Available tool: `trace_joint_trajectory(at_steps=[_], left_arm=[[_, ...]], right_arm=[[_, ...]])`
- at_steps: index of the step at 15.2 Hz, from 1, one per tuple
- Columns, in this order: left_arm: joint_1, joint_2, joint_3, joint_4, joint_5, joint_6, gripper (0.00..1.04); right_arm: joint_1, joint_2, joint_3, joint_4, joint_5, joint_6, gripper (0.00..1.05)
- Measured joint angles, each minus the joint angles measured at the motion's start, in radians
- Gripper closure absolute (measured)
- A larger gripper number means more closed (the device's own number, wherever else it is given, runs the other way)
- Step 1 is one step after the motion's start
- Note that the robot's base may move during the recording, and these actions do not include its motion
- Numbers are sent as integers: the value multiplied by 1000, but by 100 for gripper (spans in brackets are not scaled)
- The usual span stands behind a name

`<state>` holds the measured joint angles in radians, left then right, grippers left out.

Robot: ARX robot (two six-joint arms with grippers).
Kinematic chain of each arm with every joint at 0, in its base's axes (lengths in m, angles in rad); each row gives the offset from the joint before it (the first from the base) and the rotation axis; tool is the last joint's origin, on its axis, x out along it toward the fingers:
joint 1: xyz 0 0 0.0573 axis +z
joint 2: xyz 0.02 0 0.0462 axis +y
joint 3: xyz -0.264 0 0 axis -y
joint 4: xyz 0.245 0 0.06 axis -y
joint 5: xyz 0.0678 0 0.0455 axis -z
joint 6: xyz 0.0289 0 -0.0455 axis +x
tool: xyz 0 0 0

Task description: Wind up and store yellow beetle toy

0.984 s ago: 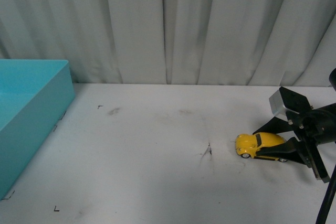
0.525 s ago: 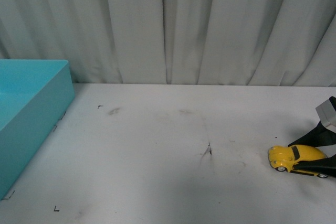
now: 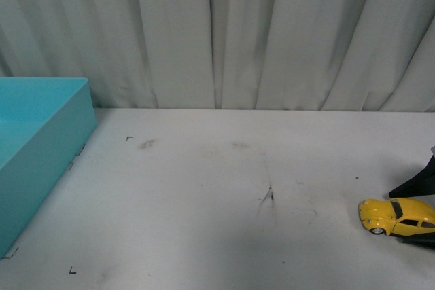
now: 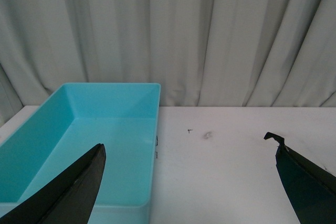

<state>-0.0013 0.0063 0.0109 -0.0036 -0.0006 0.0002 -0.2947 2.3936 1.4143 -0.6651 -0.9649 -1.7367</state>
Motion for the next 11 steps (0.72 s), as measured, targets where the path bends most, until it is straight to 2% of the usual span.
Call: trace_joint_trajectory(at_steps=[3,4,11], left_arm=[[0,0,0,0,0,0,7],[0,0,0,0,0,0,7],[0,0,0,0,0,0,7]], right_arm=[[0,0,0,7,-5,0,5],[0,0,0,11,-5,0,8],[0,0,-1,30,-4,0,7]])
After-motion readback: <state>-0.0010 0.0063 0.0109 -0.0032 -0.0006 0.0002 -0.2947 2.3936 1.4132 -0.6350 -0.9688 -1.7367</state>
